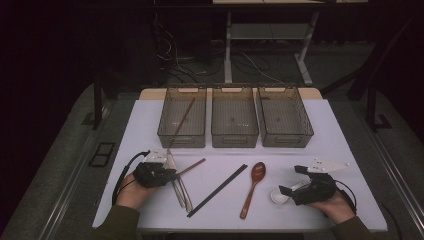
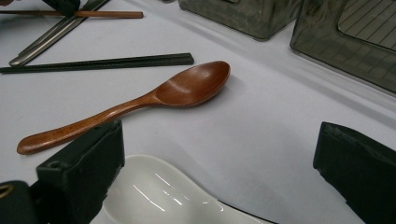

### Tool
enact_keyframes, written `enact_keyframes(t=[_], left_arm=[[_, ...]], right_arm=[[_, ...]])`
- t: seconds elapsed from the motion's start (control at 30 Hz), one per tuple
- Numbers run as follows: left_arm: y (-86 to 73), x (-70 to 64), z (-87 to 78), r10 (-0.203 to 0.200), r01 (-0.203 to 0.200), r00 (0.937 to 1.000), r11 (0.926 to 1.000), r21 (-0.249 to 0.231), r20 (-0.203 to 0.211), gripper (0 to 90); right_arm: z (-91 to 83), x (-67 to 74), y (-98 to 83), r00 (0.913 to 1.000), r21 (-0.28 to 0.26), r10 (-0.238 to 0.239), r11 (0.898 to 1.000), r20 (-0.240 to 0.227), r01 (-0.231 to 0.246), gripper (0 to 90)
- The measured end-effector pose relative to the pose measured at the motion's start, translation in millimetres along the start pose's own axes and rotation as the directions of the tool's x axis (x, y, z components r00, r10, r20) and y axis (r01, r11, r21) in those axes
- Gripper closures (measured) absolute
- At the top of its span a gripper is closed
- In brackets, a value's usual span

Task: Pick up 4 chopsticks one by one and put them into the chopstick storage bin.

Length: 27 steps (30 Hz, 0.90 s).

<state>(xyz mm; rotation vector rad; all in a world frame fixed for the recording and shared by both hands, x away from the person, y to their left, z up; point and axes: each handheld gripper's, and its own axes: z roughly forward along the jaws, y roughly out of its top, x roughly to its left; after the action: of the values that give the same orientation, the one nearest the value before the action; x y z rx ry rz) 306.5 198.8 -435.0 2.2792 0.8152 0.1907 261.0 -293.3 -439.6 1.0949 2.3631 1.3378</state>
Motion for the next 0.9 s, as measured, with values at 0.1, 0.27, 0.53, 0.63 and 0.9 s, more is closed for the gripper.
enact_keyframes(t=[0.1,0.27,0.53,0.63,0.9], left_arm=[[0.0,-0.1,0.7,0.001,-0.001,1.0000,1.0000,0.003,0.004,77.8],[0.2,-1.1,3.1,0.010,-0.010,0.9999,0.9997,0.023,0.008,79.8],[0.7,-1.5,3.9,0.006,-0.006,0.9999,0.9996,0.026,0.013,82.0],[1.0,-0.8,3.8,0.008,-0.008,0.9999,0.9995,0.029,0.015,82.1],[1.7,0.0,3.2,-0.003,0.003,0.9998,0.9995,0.032,0.020,82.9]], right_arm=[[-0.2,0.0,0.0,1.0000,0.000,0.000,1.000,0.000,0.000,1.8],[-0.5,-0.3,0.0,1.0000,0.000,0.001,1.000,0.001,-0.001,1.8],[-0.9,-0.5,0.0,1.0000,-0.002,0.000,1.000,0.001,0.000,1.8],[-0.9,-0.6,0.0,1.0000,-0.003,-0.002,1.000,0.002,0.002,1.8],[-1.0,-0.6,0.1,1.0000,-0.003,-0.002,1.000,0.002,0.002,1.8]])
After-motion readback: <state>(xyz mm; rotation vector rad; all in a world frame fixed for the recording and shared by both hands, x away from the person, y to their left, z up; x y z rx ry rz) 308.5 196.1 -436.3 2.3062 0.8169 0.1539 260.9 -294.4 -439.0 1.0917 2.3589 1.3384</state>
